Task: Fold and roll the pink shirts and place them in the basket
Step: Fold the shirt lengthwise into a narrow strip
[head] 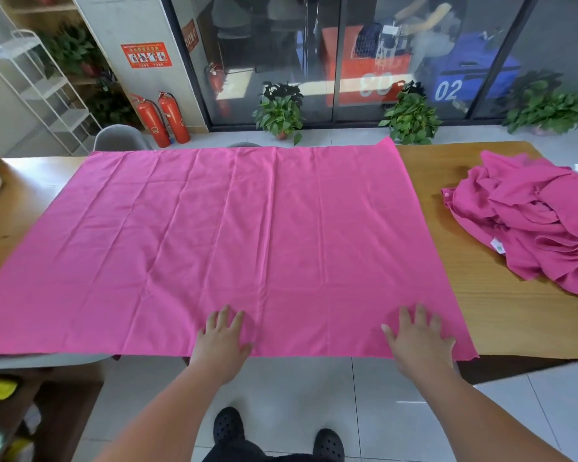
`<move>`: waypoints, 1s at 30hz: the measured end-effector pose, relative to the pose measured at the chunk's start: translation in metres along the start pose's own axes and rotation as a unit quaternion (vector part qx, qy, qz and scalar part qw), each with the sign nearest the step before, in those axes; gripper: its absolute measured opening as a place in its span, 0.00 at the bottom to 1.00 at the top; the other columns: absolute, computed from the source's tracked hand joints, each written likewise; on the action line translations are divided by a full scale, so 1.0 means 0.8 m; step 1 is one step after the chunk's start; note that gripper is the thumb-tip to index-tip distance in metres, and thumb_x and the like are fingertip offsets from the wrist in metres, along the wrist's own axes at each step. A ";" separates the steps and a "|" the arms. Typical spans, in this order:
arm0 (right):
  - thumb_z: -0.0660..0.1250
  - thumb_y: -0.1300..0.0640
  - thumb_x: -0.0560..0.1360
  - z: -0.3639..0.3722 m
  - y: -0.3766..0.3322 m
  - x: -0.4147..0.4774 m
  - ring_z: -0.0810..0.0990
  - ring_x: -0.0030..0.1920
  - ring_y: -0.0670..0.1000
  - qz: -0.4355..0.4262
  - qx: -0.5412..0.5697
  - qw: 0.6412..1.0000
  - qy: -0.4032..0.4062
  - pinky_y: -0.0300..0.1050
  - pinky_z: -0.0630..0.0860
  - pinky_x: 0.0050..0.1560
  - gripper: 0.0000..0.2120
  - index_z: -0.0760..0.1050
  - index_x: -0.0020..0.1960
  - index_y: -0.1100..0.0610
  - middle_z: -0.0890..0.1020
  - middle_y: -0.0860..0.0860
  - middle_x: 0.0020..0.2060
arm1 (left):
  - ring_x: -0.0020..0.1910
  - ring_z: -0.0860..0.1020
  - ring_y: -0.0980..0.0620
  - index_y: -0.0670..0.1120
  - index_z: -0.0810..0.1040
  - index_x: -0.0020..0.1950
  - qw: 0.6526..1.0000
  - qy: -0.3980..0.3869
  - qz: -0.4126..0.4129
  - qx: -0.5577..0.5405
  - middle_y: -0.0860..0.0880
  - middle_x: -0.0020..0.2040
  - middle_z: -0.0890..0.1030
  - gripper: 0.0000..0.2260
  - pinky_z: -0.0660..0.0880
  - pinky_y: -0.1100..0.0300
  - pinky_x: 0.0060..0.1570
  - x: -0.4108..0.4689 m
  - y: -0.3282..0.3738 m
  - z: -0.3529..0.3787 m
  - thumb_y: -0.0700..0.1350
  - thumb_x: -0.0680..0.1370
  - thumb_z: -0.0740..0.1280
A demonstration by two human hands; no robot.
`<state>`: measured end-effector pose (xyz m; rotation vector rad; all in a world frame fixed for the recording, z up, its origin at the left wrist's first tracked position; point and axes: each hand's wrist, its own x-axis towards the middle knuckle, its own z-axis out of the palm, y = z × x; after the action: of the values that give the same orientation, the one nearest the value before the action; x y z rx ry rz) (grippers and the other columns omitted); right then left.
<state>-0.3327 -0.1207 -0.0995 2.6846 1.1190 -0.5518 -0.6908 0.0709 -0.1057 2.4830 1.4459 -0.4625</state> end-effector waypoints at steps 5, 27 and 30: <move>0.45 0.29 0.83 0.006 -0.053 -0.006 0.45 0.84 0.63 -0.068 -0.006 0.998 -0.007 0.72 0.61 0.77 0.37 0.43 0.86 0.46 0.41 0.53 0.86 | 0.85 0.48 0.38 0.54 0.49 0.86 1.000 -0.003 0.021 0.014 0.45 0.87 0.46 0.36 0.59 0.38 0.80 -0.001 -0.036 0.005 0.64 0.83 0.60; 0.50 0.29 0.83 -0.002 -0.533 -0.077 0.47 0.85 0.60 -0.214 -0.028 0.975 -0.052 0.65 0.60 0.80 0.37 0.44 0.86 0.42 0.43 0.51 0.86 | 0.83 0.56 0.41 0.51 0.57 0.83 0.994 0.027 -0.082 -0.059 0.47 0.86 0.56 0.31 0.67 0.40 0.76 0.014 -0.453 -0.012 0.63 0.85 0.57; 0.49 0.29 0.82 0.015 -0.578 -0.090 0.50 0.84 0.62 -0.192 -0.046 0.979 -0.058 0.67 0.65 0.77 0.38 0.44 0.86 0.44 0.47 0.54 0.86 | 0.76 0.68 0.44 0.50 0.64 0.80 0.992 0.053 -0.101 -0.049 0.48 0.81 0.66 0.28 0.74 0.44 0.66 0.006 -0.502 -0.018 0.62 0.84 0.58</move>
<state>-0.7124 0.1524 -0.0922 2.3328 1.5956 -0.6842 -1.0372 0.2753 -0.1105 2.3282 1.7272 -0.2924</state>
